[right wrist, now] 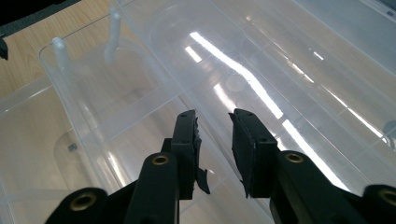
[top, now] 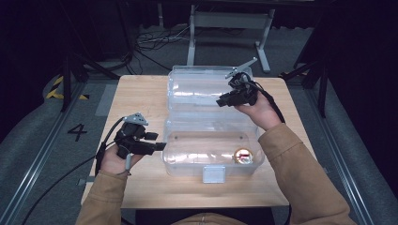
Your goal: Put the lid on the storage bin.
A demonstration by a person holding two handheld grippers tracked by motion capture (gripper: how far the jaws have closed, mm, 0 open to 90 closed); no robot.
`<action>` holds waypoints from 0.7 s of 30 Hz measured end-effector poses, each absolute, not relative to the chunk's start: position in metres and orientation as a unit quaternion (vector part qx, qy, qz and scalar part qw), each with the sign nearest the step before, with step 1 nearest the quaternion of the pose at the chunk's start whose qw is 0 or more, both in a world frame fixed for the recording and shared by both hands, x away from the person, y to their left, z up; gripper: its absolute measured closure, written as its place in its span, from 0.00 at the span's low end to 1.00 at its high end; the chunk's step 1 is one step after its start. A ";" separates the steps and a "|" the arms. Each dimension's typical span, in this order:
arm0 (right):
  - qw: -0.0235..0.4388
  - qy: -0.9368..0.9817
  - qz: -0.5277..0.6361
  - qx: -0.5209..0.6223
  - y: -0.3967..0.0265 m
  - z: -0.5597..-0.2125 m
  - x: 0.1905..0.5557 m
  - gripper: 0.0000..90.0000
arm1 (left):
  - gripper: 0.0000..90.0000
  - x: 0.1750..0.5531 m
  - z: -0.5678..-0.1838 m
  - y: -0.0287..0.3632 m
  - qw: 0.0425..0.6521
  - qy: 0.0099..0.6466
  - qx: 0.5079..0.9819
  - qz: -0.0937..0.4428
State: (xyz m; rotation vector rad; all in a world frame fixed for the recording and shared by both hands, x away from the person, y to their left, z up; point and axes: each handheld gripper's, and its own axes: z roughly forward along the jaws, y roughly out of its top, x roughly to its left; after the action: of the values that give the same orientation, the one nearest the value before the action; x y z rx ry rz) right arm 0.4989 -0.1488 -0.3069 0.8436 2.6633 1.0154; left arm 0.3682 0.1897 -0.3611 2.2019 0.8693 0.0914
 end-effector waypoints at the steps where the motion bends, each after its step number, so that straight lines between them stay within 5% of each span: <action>1: 0.085 0.893 0.340 0.283 -0.149 -0.307 0.499 0.79 | 0.51 0.367 -0.361 0.186 0.377 0.334 0.863 0.033; 21: 0.083 0.890 0.344 0.287 -0.150 -0.308 0.498 0.79 | 0.52 0.360 -0.378 0.134 0.336 0.235 0.911 -0.045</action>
State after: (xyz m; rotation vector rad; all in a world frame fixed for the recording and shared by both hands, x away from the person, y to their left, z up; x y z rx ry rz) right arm 0.4984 -0.1500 -0.3078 0.8575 2.6573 1.0284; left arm 0.3603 0.1343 -0.3783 2.3756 0.6133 -0.1185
